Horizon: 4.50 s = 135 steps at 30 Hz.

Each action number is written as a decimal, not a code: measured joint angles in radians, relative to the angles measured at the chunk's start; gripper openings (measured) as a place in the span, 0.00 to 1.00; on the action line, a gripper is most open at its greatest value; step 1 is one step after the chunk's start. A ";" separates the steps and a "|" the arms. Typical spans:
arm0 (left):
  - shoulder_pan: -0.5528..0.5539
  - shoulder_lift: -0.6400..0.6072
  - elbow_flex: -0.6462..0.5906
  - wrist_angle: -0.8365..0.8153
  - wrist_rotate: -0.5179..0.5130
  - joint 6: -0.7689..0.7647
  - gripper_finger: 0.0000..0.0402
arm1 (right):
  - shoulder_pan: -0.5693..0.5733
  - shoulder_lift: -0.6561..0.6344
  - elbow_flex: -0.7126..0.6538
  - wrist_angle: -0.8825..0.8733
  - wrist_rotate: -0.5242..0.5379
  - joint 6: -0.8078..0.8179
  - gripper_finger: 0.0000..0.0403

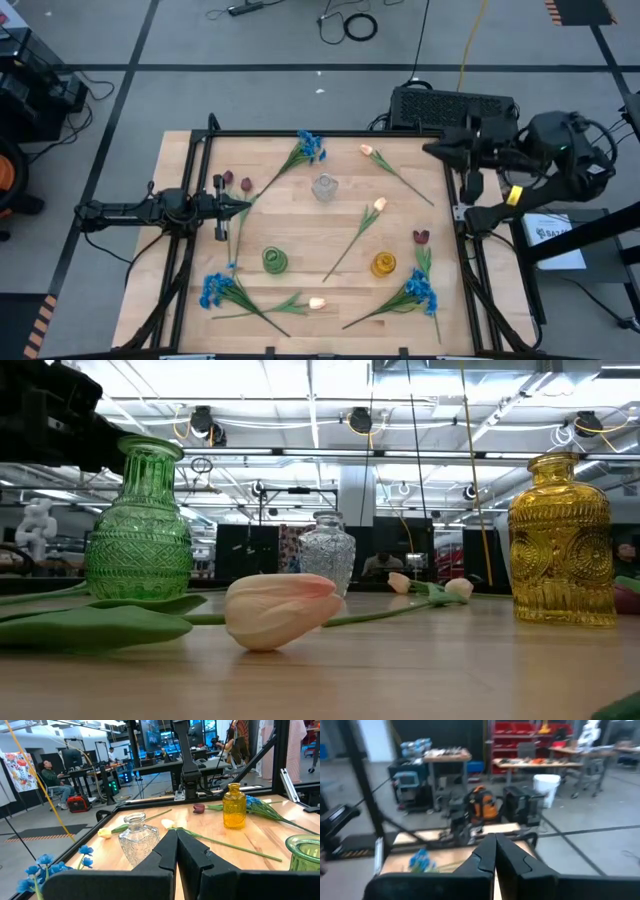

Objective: Sort flowers into vase by color
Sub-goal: Put the top pink flower into the transparent vase

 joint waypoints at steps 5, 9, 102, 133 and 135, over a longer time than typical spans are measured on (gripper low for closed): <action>0.000 0.000 0.000 0.000 0.000 0.000 0.03 | 0.000 0.024 -0.031 0.006 0.004 0.000 0.00; 0.000 0.000 0.000 0.000 0.000 0.000 0.03 | 0.001 0.032 -0.152 0.044 0.000 0.019 0.00; -0.161 0.817 0.736 -0.496 0.045 -0.331 0.03 | -0.061 0.019 -0.904 0.291 0.373 0.475 0.00; -0.290 0.817 0.645 -0.258 -0.208 -0.349 0.03 | -0.598 0.163 -0.859 0.078 -0.076 0.331 0.14; -0.290 0.817 0.645 -0.256 -0.208 -0.350 0.03 | -0.620 0.189 -0.859 0.105 -0.076 0.320 0.16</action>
